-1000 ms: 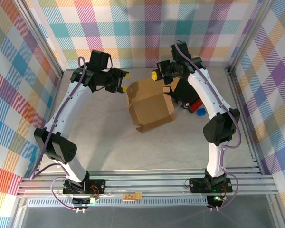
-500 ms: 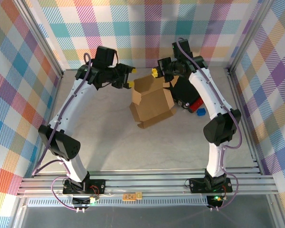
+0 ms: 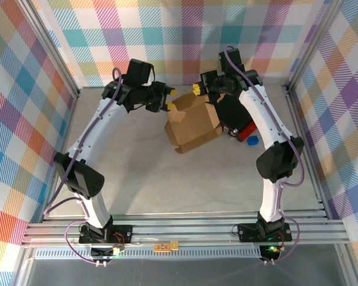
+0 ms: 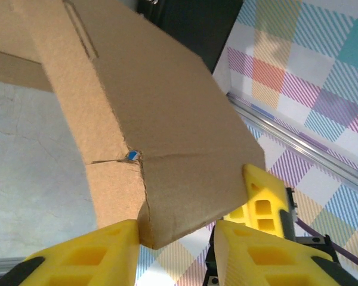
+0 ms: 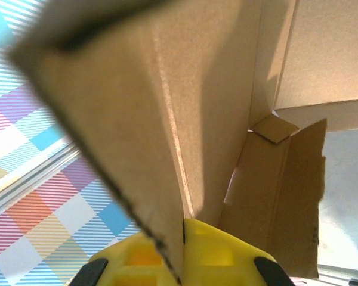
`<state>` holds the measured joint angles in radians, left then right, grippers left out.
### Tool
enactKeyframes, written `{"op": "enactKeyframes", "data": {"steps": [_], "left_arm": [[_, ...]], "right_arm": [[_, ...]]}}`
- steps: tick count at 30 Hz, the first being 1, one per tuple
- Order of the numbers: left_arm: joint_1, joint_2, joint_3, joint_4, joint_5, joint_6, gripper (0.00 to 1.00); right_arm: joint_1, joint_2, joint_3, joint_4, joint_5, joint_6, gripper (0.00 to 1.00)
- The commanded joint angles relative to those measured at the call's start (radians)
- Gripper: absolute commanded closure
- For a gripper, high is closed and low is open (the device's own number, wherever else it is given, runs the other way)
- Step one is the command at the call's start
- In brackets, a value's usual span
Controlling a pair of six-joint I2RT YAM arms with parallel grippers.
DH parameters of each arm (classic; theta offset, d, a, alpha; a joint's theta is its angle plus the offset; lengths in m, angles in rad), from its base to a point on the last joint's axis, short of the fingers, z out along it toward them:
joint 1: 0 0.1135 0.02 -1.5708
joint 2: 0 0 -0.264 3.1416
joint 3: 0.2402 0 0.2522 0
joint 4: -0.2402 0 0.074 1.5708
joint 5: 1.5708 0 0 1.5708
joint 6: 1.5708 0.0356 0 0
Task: Fold the paper box
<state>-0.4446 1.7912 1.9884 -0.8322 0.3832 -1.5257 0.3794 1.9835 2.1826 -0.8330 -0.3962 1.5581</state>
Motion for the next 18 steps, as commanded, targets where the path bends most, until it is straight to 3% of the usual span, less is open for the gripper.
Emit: {"op": "enactKeyframes", "data": {"steps": [1, 5, 8, 10, 12, 15, 16, 18], "left_arm": [[-0.026, 0.013, 0.024, 0.071, 0.035, -0.033, 0.67], [-0.026, 0.003, 0.037, 0.101, 0.011, -0.035, 0.74], [-0.021, -0.024, 0.072, 0.097, -0.028, 0.06, 0.57], [-0.015, -0.069, 0.104, 0.002, -0.117, 0.171, 0.43], [-0.01, -0.138, 0.064, -0.017, -0.188, 0.244, 0.36], [-0.021, -0.262, -0.139, 0.158, -0.213, 0.246, 0.28], [-0.034, -0.301, -0.227, 0.252, -0.215, 0.213, 0.22], [-0.06, -0.353, -0.379, 0.437, -0.231, 0.128, 0.18]], "right_arm": [[0.017, -0.03, 0.028, 0.037, -0.073, 0.003, 1.0], [0.008, -0.043, 0.025, 0.029, -0.086, 0.0, 1.0], [-0.025, -0.084, -0.017, 0.095, -0.081, 0.026, 1.0], [-0.054, -0.107, -0.018, 0.109, -0.074, 0.046, 1.0], [-0.071, -0.145, -0.042, 0.136, -0.037, 0.072, 1.0], [-0.084, -0.213, -0.145, 0.247, 0.015, 0.152, 1.0], [-0.086, -0.222, -0.161, 0.267, 0.02, 0.179, 1.0], [-0.086, -0.223, -0.167, 0.28, 0.025, 0.206, 1.0]]}}
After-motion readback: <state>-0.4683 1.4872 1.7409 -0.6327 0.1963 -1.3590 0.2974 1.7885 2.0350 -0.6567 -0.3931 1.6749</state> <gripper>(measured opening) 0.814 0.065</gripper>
